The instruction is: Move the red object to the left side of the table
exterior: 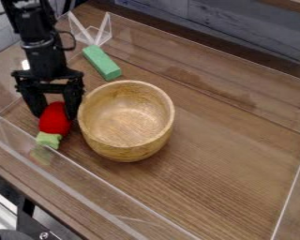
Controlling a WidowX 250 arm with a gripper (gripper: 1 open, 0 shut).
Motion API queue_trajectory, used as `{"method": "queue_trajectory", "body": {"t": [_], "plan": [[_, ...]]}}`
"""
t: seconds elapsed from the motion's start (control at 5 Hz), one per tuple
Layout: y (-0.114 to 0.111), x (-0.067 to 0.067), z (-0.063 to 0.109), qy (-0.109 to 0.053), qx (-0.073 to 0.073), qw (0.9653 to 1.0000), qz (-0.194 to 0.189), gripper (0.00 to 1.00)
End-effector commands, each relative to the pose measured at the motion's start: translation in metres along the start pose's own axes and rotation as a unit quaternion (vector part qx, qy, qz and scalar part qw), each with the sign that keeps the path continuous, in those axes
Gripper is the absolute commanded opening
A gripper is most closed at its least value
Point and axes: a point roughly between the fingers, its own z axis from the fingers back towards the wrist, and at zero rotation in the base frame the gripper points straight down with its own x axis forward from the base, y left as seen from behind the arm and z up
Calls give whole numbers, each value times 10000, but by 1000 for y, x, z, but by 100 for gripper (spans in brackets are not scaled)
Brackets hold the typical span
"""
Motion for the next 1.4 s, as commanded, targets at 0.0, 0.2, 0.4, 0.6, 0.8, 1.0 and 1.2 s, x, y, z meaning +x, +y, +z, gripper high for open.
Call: {"method": "queue_trajectory", "body": {"t": [0.0, 0.2, 0.4, 0.6, 0.8, 1.0, 1.2], "plan": [[-4, 12, 15, -241, 37, 9996, 138, 100], [-13, 16, 18, -248, 5, 9993, 297, 100], [-5, 27, 23, -211, 18, 9998, -3, 100], [2, 37, 29, -173, 40, 9994, -309, 100], [-5, 44, 36, -199, -9, 9992, -341, 100], [-12, 50, 42, -207, -57, 9990, -383, 100], [-27, 51, 45, -186, -77, 9979, -621, 100]]}}
